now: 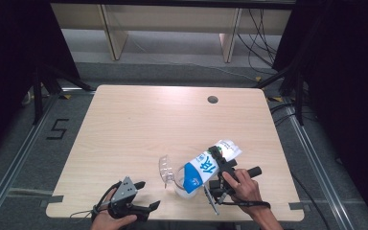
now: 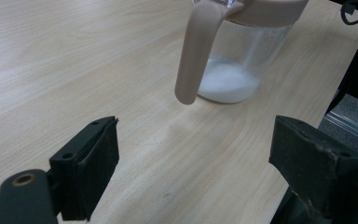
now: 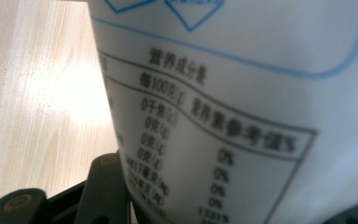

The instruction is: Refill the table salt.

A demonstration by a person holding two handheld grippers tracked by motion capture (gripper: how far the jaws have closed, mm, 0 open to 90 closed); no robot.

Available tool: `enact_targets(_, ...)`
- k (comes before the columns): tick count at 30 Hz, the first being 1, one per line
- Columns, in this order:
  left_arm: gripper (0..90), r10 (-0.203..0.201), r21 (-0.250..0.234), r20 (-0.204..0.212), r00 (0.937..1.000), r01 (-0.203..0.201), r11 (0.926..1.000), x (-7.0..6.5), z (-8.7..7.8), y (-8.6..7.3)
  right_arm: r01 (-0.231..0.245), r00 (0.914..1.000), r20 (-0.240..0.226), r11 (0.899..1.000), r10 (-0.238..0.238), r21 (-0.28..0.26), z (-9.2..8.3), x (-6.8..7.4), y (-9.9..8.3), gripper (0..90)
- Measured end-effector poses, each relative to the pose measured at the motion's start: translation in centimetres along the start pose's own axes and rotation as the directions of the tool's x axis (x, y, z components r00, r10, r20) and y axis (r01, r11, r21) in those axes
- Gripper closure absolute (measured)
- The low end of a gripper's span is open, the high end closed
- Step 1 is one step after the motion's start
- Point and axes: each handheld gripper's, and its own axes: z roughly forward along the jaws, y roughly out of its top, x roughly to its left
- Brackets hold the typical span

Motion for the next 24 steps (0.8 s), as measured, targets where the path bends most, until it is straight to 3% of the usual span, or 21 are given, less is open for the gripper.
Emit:
enact_targets(1, 15.1, 0.000, 0.000, 0.000, 1.0000, 0.000, 1.0000, 0.00, 0.00, 0.00, 0.039, 0.9992, 0.001, 0.999, -0.039, -0.007, 0.00, -0.27, 0.06, 51.4)
enact_targets(3, 15.1, 0.001, 0.001, 0.000, 1.0000, -0.001, 1.0000, 0.02, -0.01, 0.01, 0.044, 0.9990, 0.008, 0.999, -0.044, -0.015, 0.04, -0.26, 0.08, 51.5)
enact_targets(10, 15.0, 0.003, 0.001, -0.003, 1.0000, -0.003, 1.0000, 0.07, -0.04, 0.01, -0.017, 0.9999, 0.002, 1.000, 0.017, 0.009, -0.06, 0.24, 0.03, 52.0)
enact_targets(11, 15.1, 0.008, 0.006, -0.006, 1.0000, -0.008, 1.0000, 0.10, -0.05, 0.01, 0.025, 0.9997, 0.004, 1.000, -0.025, -0.006, 0.06, -0.04, 0.05, 52.0)
enact_targets(12, 15.1, 0.008, 0.006, -0.006, 1.0000, -0.008, 1.0000, 0.10, -0.05, 0.01, 0.025, 0.9997, 0.004, 1.000, -0.025, -0.006, 0.06, -0.04, 0.05, 52.0)
enact_targets(13, 15.1, 0.008, 0.006, -0.006, 0.9999, -0.008, 1.0000, 0.10, -0.04, 0.01, 0.056, 0.9984, 0.005, 0.998, -0.056, -0.015, 0.13, -0.31, 0.09, 52.0)
enact_targets(24, 15.0, 0.002, 0.003, -0.004, 1.0000, -0.002, 1.0000, 0.12, -0.03, 0.01, 0.034, 0.9993, 0.015, 0.999, -0.034, -0.004, 0.04, -0.08, 0.05, 52.3)
